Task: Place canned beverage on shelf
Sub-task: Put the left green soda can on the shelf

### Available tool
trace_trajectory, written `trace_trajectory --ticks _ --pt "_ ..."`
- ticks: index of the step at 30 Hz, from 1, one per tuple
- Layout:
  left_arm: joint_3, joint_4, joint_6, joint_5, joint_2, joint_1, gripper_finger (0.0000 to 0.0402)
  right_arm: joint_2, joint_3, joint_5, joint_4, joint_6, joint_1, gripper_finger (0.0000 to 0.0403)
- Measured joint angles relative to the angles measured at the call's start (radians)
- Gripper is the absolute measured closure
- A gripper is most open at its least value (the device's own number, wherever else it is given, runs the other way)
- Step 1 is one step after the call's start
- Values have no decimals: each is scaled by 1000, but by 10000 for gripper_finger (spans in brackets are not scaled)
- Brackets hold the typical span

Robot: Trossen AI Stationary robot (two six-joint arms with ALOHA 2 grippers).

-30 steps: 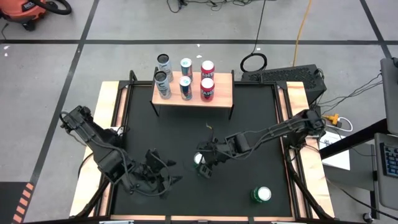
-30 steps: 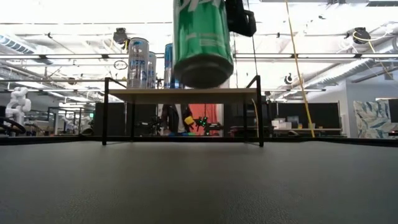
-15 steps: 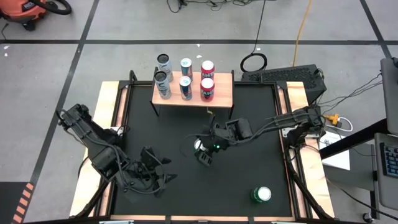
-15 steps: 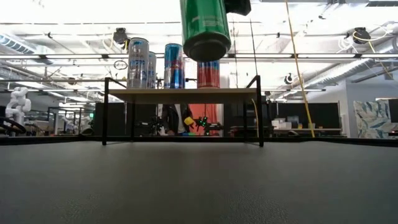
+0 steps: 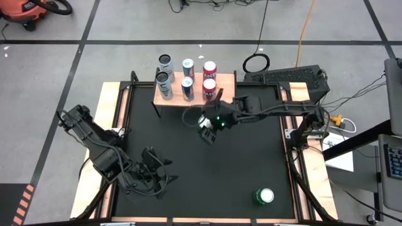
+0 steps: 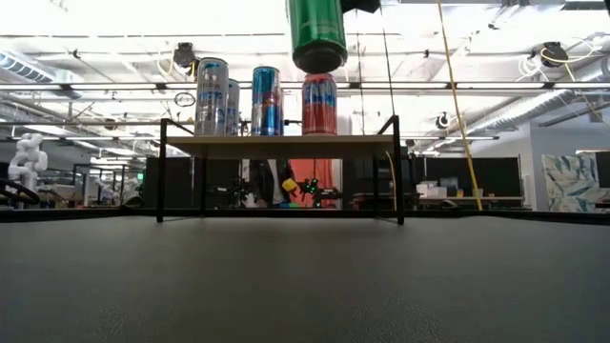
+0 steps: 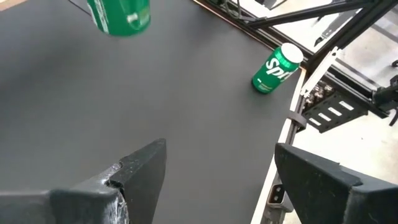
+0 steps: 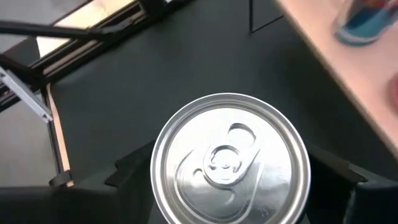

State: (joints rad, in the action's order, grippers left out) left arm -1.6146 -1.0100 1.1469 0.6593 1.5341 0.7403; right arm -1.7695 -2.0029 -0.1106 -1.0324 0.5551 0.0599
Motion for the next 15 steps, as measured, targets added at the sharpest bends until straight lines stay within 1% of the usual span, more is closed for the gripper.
trace_trajectory --ticks 10,15 --pt "0 -16 -1 62 0 -2 103 0 -105 6 -32 -49 -99 116" --pt "0 -51 -2 64 0 -29 103 0 -165 6 -64 -102 -163 115"
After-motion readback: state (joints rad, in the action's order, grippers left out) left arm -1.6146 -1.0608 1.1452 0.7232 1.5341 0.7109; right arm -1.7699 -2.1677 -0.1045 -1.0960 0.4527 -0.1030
